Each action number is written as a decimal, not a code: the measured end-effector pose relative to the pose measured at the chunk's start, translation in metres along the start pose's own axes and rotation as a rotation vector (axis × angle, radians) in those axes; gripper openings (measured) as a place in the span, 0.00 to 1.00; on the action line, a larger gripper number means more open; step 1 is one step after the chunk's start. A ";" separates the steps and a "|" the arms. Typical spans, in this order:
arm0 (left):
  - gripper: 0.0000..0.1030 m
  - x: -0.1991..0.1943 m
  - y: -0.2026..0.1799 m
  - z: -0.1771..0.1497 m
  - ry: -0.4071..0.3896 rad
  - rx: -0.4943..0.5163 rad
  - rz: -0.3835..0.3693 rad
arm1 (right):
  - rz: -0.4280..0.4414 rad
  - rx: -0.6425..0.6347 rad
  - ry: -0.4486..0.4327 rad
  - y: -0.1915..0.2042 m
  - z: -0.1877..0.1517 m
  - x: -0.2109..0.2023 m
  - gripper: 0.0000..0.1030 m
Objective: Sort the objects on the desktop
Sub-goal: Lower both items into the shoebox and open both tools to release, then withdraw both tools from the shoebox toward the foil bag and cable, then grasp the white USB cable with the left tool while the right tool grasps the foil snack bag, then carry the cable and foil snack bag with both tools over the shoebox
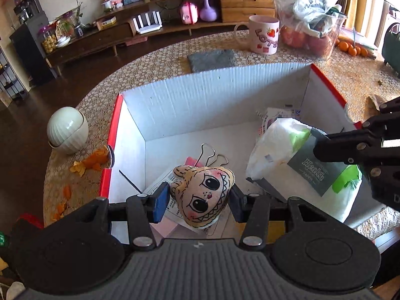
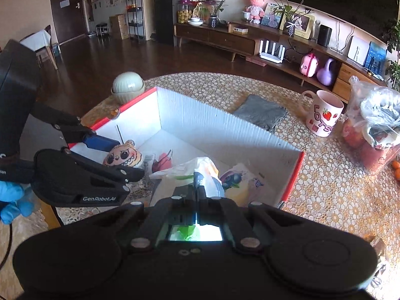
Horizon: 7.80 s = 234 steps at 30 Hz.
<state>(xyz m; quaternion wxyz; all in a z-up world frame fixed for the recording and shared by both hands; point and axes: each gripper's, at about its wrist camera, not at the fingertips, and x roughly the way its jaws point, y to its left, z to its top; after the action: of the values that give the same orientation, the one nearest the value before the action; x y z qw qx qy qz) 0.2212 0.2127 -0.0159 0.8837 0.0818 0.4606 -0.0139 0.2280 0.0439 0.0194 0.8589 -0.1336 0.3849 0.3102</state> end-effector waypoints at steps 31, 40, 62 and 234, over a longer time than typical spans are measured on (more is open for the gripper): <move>0.70 0.021 0.004 0.001 0.059 -0.063 0.047 | 0.073 0.019 -0.011 0.001 -0.015 -0.016 0.66; 0.70 -0.004 0.006 -0.001 0.033 -0.097 0.043 | 0.106 0.000 -0.042 0.002 -0.016 -0.038 0.81; 0.81 -0.068 -0.053 -0.002 -0.073 -0.058 -0.044 | 0.046 0.068 -0.111 -0.032 -0.044 -0.093 0.90; 0.14 -0.079 -0.161 0.042 -0.217 0.014 -0.232 | -0.082 0.147 0.039 -0.136 -0.077 -0.115 0.62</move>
<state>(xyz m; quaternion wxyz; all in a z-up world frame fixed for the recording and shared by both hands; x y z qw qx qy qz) 0.1941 0.0437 0.0510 0.9202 0.0323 0.3686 -0.1278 0.2116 -0.1463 0.0523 0.8707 -0.0918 0.4177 0.2429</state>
